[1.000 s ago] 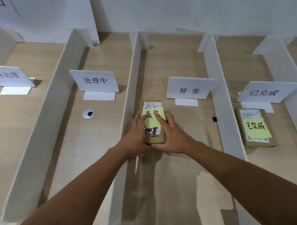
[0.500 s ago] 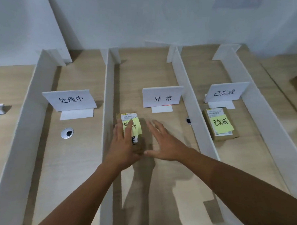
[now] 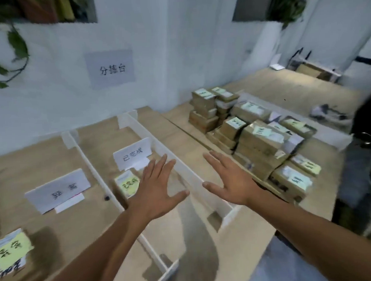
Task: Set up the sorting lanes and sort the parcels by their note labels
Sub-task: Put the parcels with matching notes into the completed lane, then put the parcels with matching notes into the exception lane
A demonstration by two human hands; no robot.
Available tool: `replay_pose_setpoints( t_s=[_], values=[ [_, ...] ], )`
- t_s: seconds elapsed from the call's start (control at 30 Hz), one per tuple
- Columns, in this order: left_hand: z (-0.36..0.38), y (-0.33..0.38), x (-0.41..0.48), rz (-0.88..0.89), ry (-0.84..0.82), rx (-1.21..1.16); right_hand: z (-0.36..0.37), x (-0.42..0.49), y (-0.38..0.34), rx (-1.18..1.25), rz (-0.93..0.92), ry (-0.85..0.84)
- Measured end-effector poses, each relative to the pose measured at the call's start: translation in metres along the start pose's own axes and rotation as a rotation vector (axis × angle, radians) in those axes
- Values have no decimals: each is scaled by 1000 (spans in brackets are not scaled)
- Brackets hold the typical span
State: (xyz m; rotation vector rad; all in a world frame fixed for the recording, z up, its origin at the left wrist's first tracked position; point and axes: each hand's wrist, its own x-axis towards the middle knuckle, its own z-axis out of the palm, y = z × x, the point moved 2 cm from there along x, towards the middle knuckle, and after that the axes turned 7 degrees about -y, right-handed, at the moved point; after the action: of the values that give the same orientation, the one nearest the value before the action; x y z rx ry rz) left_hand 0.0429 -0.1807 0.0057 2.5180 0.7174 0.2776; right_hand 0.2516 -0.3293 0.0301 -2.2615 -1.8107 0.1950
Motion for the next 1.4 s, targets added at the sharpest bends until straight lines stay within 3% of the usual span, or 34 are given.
replay_pose_setpoints(
  t_s=[0.27, 0.47, 0.77, 1.0, 1.23, 1.4],
  values=[
    [126, 253, 110, 197, -59, -31, -90, -171, 205, -16, 170, 56],
    [185, 346, 167, 202, -28, -69, -121, -205, 324, 20, 136, 54],
    [229, 349, 285, 84, 101, -65, -122, -111, 449, 106, 17, -22],
    [270, 332, 372, -196, 103, -186, -122, -26, 523, 95, -104, -128],
    [281, 306, 406, -431, 233, -149, -97, 82, 564, 198, -193, -262],
    [315, 301, 420, -623, 236, -370, -43, 122, 585, 321, -193, -357]
  ],
)
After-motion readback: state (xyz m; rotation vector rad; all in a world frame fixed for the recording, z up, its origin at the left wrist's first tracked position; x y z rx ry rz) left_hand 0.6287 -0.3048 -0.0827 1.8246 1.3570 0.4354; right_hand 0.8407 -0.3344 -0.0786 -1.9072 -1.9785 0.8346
